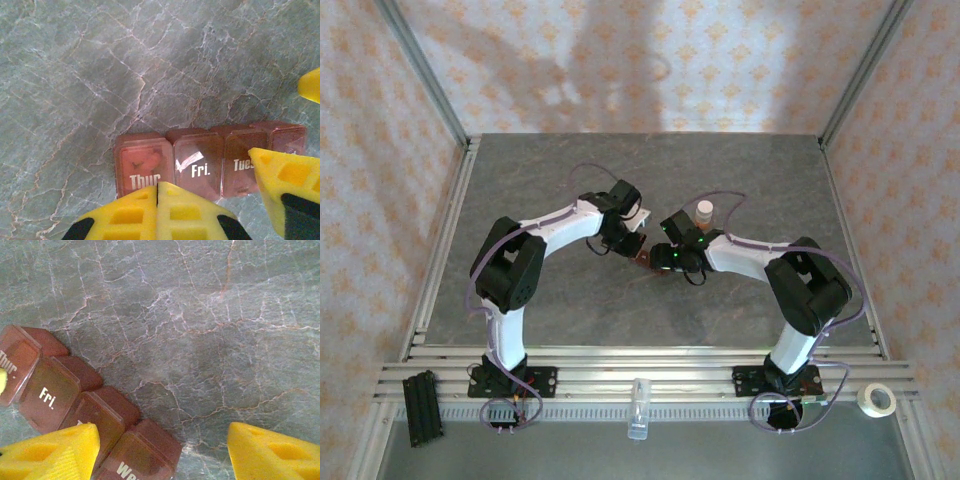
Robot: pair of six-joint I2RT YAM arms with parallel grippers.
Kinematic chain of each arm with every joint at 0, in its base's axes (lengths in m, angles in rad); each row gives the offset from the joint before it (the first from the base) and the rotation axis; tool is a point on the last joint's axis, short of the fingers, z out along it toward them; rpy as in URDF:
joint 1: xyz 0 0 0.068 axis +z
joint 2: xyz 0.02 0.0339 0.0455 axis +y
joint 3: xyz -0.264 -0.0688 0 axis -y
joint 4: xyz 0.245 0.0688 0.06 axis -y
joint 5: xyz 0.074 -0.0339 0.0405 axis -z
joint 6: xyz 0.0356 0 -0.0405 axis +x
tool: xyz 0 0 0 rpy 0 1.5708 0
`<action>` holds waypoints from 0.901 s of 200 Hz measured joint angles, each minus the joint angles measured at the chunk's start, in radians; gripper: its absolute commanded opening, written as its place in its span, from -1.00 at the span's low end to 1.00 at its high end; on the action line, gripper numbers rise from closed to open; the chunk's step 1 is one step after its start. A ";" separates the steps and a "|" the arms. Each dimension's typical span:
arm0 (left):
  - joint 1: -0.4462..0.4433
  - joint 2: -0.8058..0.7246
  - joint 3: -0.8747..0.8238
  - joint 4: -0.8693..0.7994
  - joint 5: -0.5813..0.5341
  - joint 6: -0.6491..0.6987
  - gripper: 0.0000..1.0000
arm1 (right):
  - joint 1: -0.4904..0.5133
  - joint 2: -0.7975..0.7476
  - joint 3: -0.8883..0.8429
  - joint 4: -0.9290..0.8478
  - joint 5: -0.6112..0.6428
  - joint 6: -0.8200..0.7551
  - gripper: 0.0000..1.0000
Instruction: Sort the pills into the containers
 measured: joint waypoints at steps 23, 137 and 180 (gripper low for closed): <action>0.000 -0.012 -0.013 0.008 0.000 -0.003 -1.00 | 0.000 0.000 -0.002 0.003 0.000 0.003 0.37; 0.000 -0.025 -0.060 0.064 0.002 -0.011 -1.00 | 0.001 0.000 -0.011 0.022 -0.004 0.007 0.37; 0.000 -0.026 -0.065 0.071 0.003 -0.011 -1.00 | 0.001 0.000 -0.011 0.022 -0.004 0.007 0.37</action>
